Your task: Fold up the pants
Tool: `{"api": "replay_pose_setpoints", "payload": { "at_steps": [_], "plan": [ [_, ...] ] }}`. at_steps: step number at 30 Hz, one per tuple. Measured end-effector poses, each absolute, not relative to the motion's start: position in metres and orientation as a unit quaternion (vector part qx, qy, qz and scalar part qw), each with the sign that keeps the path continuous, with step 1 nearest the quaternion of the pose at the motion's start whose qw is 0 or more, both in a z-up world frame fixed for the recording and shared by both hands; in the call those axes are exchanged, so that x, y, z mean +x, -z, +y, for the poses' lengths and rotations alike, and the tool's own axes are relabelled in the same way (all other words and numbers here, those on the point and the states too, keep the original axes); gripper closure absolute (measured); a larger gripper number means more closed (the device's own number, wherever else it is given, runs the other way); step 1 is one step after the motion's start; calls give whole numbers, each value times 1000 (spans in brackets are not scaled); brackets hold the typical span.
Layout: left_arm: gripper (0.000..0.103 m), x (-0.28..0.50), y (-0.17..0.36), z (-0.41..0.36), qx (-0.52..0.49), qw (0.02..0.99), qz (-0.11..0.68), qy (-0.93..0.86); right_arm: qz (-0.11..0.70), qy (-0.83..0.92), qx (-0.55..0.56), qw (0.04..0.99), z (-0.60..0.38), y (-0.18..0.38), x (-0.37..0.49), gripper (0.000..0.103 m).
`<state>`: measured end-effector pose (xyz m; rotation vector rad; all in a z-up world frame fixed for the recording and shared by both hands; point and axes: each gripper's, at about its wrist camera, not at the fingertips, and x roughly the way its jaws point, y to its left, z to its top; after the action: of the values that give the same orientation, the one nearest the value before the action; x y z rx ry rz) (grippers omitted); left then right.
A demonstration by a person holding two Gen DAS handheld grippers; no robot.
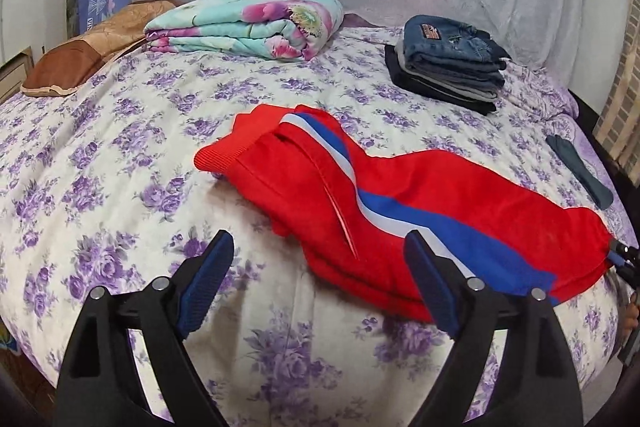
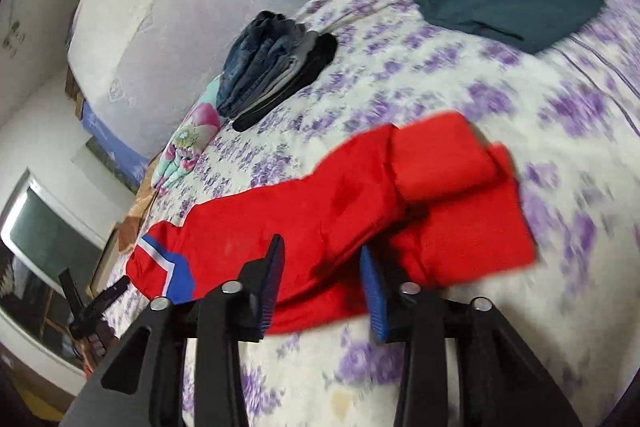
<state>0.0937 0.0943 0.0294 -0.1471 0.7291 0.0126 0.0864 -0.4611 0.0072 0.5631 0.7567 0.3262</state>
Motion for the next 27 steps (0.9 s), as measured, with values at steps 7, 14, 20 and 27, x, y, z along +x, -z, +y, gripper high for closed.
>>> {"api": "replay_pose_setpoints", "payload": {
  "at_steps": [7,14,20,27],
  "plan": [
    [17,97,-43,110,-89,931,354,-11,288,-186,235,909,-445,-61,127,99],
    [14,130,-43,130,-140,910,390,6,239,-194,295,904,-469,-72,145,99],
    [63,165,-27,144,-221,881,417,30,264,-182,321,891,-492,-46,137,99],
    [66,162,-49,119,-106,907,407,-11,270,-189,306,893,-489,-42,135,99]
  ]
}}
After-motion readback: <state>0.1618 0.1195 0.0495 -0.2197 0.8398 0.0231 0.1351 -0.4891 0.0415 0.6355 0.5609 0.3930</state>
